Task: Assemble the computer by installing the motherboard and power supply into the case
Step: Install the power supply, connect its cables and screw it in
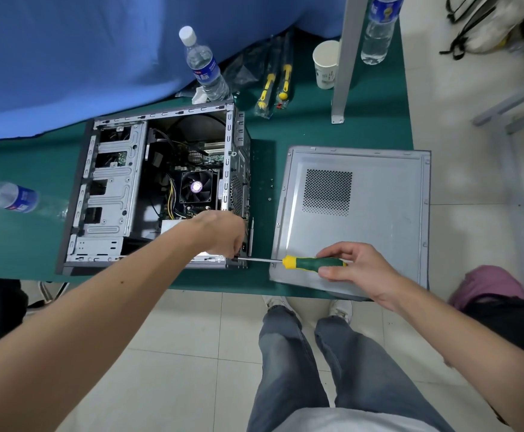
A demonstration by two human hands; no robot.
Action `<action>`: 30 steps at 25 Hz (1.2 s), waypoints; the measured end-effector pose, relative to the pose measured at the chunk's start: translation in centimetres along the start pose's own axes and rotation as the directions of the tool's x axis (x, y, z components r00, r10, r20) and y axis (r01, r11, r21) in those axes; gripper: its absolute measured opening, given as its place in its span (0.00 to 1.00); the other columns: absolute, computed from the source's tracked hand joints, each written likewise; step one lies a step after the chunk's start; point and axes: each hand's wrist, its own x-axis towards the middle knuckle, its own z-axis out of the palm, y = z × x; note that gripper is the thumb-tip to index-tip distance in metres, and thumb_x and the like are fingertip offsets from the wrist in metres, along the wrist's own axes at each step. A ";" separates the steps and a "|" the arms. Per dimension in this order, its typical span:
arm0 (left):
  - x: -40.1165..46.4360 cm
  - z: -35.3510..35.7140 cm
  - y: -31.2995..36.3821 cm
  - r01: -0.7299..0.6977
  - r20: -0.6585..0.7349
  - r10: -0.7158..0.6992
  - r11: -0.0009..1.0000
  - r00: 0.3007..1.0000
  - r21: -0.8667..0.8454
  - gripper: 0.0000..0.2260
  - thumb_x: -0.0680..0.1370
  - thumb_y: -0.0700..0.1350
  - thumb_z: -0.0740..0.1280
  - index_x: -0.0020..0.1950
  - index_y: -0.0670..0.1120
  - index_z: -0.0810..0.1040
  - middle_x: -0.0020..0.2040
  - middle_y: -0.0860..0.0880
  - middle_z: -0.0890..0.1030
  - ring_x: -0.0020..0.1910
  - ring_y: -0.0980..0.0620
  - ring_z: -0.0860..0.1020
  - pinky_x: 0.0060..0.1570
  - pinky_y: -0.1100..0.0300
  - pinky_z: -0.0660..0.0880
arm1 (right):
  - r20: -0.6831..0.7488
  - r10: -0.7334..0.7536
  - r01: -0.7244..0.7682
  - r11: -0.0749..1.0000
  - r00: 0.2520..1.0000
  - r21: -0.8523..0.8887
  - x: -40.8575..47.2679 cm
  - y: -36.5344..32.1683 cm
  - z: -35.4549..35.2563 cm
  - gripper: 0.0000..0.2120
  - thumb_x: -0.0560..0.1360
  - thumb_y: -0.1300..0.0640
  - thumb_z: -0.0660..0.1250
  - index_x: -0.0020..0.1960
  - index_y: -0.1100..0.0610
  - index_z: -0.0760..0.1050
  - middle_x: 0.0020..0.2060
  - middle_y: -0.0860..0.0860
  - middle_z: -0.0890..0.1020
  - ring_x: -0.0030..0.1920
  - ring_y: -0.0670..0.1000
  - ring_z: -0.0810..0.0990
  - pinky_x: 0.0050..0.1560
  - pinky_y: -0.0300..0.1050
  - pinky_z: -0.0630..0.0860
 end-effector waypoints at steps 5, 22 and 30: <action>-0.3 0.9 -1.3 -0.003 -0.129 -0.027 0.974 0.991 -0.225 0.06 0.77 0.41 0.68 0.45 0.48 0.85 0.39 0.57 0.81 0.40 0.56 0.78 0.38 0.64 0.73 | 0.011 0.028 -0.029 0.990 1.000 0.136 0.1 -0.2 0.0 0.11 0.70 0.69 0.76 0.49 0.57 0.84 0.50 0.59 0.85 0.46 0.56 0.86 0.48 0.41 0.81; 1.3 10.0 -3.4 0.392 -0.227 -0.840 0.448 0.493 -0.804 0.29 0.80 0.66 0.47 0.74 0.50 0.65 0.73 0.40 0.61 0.68 0.35 0.65 0.64 0.37 0.65 | 0.031 0.074 -0.075 0.996 0.997 0.041 0.5 -2.9 1.6 0.02 0.76 0.63 0.70 0.49 0.60 0.78 0.36 0.55 0.76 0.29 0.49 0.71 0.31 0.41 0.72; 1.9 10.8 -3.0 0.399 -0.318 -0.848 0.491 0.424 -0.775 0.27 0.81 0.64 0.49 0.68 0.47 0.70 0.71 0.39 0.65 0.66 0.37 0.66 0.61 0.40 0.66 | 0.057 0.164 -0.166 0.986 0.985 0.033 1.6 -3.6 1.5 0.04 0.77 0.59 0.69 0.48 0.60 0.79 0.35 0.55 0.76 0.30 0.49 0.72 0.32 0.42 0.71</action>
